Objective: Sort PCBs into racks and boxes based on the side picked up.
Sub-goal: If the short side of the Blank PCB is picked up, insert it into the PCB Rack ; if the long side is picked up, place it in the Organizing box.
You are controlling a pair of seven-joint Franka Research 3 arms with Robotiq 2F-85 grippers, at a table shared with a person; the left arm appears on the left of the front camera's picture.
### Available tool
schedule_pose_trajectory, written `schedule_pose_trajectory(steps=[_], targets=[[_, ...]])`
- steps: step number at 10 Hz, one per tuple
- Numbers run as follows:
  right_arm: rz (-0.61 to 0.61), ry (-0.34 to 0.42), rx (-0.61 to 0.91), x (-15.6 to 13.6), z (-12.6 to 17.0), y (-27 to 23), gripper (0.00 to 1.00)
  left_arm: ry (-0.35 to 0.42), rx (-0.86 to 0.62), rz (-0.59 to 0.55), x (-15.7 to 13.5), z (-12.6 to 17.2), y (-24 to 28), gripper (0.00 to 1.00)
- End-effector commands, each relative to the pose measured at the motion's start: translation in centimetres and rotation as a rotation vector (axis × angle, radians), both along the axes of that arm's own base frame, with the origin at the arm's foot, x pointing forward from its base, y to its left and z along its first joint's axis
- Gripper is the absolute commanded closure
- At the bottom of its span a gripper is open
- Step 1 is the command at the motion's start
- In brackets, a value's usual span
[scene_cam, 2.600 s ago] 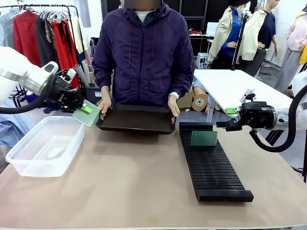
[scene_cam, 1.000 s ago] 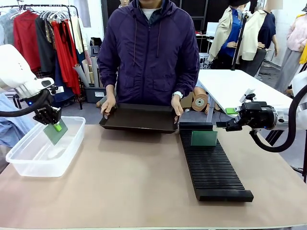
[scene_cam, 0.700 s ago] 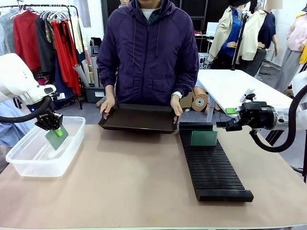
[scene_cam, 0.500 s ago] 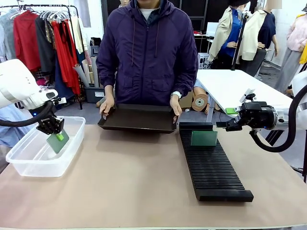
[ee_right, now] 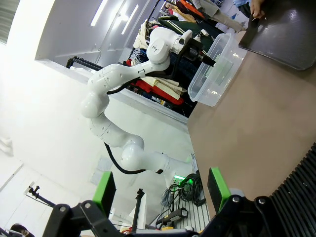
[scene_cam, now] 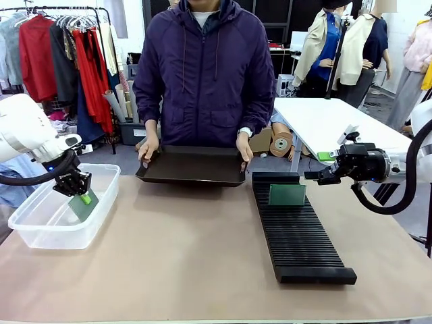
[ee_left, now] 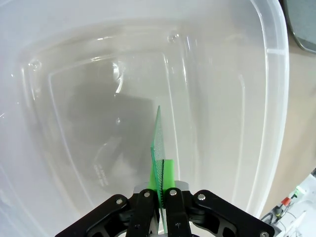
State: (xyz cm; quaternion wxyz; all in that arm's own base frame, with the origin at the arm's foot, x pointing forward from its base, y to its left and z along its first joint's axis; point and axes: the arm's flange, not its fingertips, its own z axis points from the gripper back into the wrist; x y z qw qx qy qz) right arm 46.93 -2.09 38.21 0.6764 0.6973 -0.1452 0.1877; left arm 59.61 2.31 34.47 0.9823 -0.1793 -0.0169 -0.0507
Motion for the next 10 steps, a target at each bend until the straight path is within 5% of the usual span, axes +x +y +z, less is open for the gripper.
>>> schedule_pose_trajectory(steps=[1, 4, 7, 8, 10], targets=[[0.001, -0.008, 0.0, 0.1, 0.2, 0.0, 0.0, -0.027, -0.017, 0.018, -0.2, -0.1, -0.1, 0.96], [0.001, -0.008, 0.0, 0.1, 0.2, 0.0, 0.0, -0.048, 0.009, 0.013, -0.1, 0.6, -0.6, 0.67], [0.001, -0.008, 0.0, 0.1, 0.2, 0.0, 0.0, -0.066, 0.078, 0.039, -0.3, 2.1, -0.5, 0.09], [0.001, -0.008, 0.0, 0.1, 0.2, 0.0, 0.0, -0.067, 0.106, 0.043, -0.7, 2.9, -0.5, 0.0], [0.001, -0.008, 0.0, 0.1, 0.2, 0.0, 0.0, -0.08, 0.163, 0.058, -1.5, 4.2, -0.4, 0.0]])
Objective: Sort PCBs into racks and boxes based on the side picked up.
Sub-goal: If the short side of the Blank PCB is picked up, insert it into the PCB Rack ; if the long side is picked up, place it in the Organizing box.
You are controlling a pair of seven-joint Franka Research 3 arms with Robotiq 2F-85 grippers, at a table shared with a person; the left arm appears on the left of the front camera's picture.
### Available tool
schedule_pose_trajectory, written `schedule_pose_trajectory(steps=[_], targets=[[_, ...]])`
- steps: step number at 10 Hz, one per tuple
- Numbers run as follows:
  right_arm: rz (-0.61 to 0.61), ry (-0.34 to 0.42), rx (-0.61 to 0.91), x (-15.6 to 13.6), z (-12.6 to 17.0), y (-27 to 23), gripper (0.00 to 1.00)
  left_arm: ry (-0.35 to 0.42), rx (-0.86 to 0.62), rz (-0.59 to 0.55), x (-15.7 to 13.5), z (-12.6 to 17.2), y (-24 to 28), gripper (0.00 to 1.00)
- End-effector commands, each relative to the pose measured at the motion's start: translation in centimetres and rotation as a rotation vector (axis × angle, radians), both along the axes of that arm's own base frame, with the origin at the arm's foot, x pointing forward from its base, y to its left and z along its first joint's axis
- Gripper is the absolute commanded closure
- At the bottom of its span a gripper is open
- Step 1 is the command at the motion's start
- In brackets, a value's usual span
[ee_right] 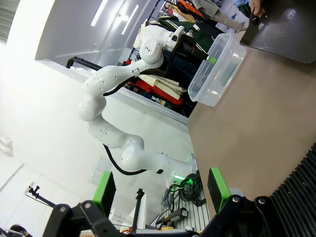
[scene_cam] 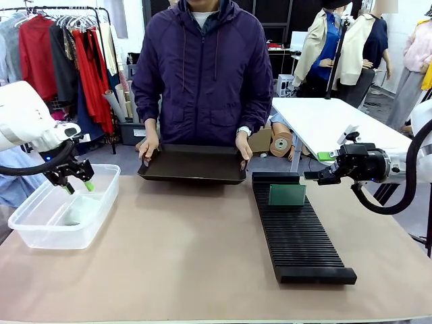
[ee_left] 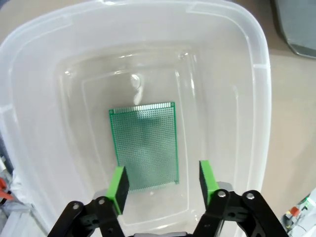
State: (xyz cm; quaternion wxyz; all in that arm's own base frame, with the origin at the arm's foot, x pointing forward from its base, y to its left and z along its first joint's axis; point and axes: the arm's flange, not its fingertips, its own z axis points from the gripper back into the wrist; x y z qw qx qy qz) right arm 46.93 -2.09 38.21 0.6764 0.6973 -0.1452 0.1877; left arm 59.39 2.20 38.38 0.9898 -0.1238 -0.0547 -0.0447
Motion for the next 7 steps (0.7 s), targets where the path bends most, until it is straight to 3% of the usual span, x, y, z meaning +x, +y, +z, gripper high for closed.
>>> schedule_pose_trajectory(steps=[1, 7], targets=[[0.001, -0.008, 0.0, 0.1, 0.2, 0.0, 0.0, -0.014, 0.067, 0.03, -1.5, 0.9, -0.3, 0.0], [0.001, -0.008, 0.0, 0.1, 0.2, 0.0, 0.0, -0.012, 0.069, 0.021, -2.7, 3.5, -0.2, 0.0]])
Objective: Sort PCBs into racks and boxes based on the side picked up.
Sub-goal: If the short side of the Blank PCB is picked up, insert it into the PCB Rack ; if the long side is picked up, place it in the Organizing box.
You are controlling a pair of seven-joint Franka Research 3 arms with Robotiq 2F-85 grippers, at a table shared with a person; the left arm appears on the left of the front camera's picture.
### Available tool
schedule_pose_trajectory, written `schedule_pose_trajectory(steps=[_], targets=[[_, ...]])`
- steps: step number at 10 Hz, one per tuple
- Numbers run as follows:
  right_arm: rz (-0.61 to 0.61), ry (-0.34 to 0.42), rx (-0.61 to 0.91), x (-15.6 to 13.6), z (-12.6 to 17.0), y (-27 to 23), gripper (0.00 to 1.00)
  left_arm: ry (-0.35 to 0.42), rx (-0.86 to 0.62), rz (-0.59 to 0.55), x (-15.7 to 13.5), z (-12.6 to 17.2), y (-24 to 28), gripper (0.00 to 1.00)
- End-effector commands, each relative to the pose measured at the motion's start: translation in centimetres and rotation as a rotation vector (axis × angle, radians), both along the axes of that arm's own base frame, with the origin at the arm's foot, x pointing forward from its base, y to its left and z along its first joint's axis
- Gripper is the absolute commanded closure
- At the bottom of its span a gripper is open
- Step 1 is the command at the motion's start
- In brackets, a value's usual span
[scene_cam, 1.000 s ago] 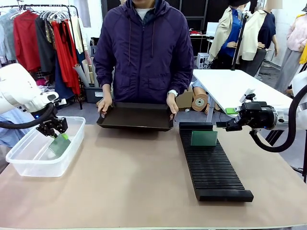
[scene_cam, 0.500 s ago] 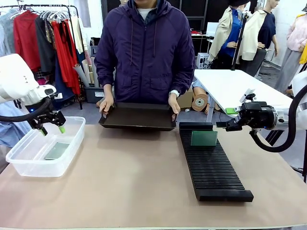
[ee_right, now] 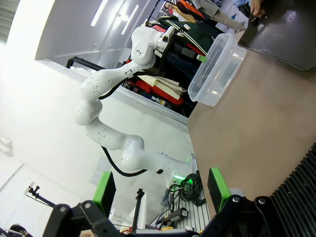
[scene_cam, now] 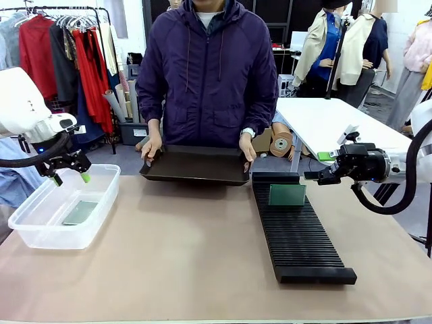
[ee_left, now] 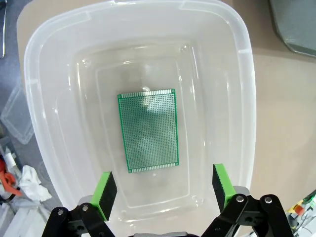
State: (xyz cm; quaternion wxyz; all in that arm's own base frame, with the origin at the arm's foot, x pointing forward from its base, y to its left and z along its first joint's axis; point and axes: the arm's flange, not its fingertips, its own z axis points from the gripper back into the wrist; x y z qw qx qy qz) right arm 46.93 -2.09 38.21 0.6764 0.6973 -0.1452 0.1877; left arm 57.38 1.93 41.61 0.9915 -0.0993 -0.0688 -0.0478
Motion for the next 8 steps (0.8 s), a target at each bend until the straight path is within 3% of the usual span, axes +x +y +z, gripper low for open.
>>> schedule_pose_trajectory(steps=[1, 5, 8], targets=[[0.001, -0.008, 0.0, 0.1, 0.2, 0.0, 0.0, 0.043, 0.013, 0.017, -0.8, 0.3, 0.1, 0.0], [0.001, -0.008, 0.0, 0.1, 0.2, 0.0, 0.0, 0.08, -0.098, 0.014, -1.6, 1.0, 0.4, 0.0], [0.001, -0.008, 0.0, 0.1, 0.2, 0.0, 0.0, 0.085, -0.393, -0.004, -3.3, 2.1, 1.7, 0.0]])
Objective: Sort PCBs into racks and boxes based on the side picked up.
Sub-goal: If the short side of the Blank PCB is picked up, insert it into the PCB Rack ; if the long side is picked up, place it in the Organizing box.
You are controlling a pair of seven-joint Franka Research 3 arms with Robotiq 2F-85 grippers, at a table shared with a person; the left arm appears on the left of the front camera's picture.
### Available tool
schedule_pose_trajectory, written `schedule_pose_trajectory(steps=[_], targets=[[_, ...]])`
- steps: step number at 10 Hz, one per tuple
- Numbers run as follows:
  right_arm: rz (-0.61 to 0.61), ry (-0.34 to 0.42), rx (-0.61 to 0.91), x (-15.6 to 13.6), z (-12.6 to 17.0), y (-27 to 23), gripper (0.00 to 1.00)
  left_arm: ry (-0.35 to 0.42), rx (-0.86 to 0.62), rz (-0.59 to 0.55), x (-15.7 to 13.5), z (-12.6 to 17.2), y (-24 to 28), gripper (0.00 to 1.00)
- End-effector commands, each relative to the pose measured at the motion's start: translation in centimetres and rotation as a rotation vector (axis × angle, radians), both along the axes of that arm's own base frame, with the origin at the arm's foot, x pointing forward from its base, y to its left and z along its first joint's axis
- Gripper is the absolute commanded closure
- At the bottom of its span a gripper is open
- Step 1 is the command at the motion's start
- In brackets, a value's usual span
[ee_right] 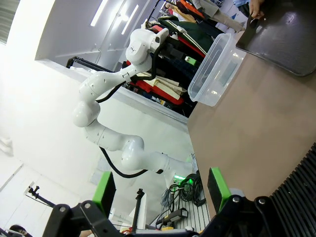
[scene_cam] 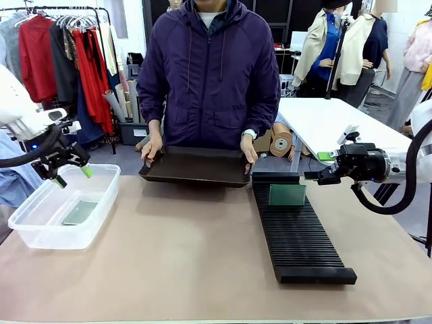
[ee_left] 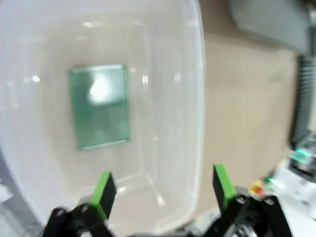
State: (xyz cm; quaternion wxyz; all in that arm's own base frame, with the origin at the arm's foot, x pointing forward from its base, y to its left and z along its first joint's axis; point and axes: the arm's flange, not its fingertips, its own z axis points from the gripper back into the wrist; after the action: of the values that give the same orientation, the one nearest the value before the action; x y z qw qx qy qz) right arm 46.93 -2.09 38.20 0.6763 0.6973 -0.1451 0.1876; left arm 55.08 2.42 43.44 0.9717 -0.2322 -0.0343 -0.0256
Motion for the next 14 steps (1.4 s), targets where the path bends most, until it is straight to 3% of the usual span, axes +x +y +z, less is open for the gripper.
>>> schedule_pose_trajectory(steps=[1, 5, 9, 13, 14], targets=[[0.001, -0.008, 0.0, 0.1, 0.2, 0.0, 0.0, 0.0, -0.243, -0.003, -1.3, 0.6, 1.6, 0.0], [0.001, -0.008, 0.0, 0.1, 0.2, 0.0, 0.0, 0.0, -0.605, 0.02, -3.6, 0.6, 3.2, 0.0], [0.001, -0.008, 0.0, 0.1, 0.2, 0.0, 0.0, -0.081, -0.865, 0.056, -5.8, 0.1, 2.7, 0.0], [0.001, -0.008, 0.0, 0.1, 0.2, 0.0, 0.0, -0.086, -0.965, 0.132, -6.5, -1.3, 3.1, 0.0], [0.001, -0.008, 0.0, 0.1, 0.2, 0.0, 0.0, -0.049, -0.902, 0.118, -5.9, -0.9, 2.9, 0.0]])
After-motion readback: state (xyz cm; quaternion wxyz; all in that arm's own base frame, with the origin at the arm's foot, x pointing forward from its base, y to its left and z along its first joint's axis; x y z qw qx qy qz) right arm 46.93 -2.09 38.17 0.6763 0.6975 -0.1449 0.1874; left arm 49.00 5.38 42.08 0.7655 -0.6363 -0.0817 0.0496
